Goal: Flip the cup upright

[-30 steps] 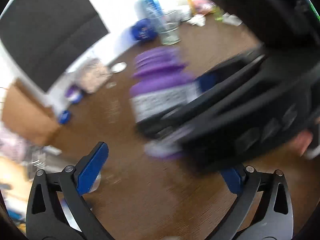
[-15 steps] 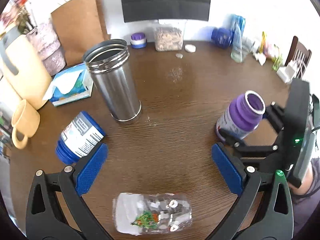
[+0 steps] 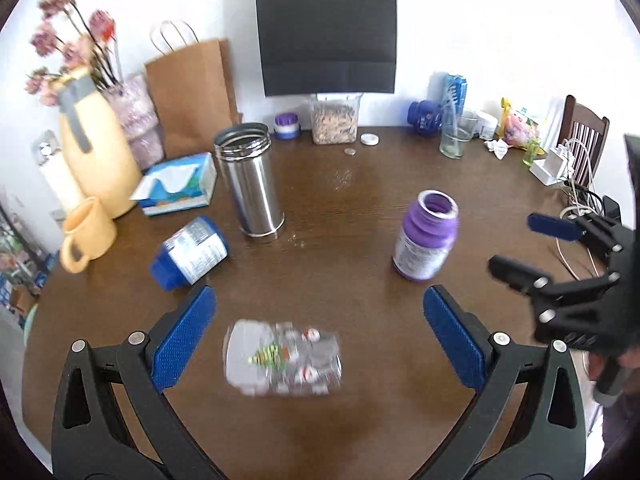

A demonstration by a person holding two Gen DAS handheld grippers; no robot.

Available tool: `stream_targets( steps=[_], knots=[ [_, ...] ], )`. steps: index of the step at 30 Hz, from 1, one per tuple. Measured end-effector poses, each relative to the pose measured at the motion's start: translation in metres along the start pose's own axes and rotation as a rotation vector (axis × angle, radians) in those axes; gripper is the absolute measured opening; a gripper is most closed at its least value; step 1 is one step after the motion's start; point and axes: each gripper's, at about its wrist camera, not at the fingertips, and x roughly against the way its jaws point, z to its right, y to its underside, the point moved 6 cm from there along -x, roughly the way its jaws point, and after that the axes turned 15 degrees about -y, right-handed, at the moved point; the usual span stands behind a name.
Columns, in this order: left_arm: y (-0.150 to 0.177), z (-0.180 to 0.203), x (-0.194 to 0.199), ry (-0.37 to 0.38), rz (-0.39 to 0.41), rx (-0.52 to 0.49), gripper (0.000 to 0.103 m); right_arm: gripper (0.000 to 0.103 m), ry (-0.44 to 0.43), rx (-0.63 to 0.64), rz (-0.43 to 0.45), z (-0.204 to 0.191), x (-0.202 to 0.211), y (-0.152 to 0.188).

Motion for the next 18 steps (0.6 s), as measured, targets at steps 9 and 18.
stream_targets(
  steps=[9,18],
  knots=[
    [0.071,-0.022,0.086,-0.036,0.078,0.077,0.103,0.081,0.016,-0.109,0.129,-0.043,0.097,0.062],
    [0.138,-0.042,0.152,-0.079,0.188,0.054,0.103,0.081,-0.001,-0.071,0.244,-0.119,0.167,0.120]
  ],
)
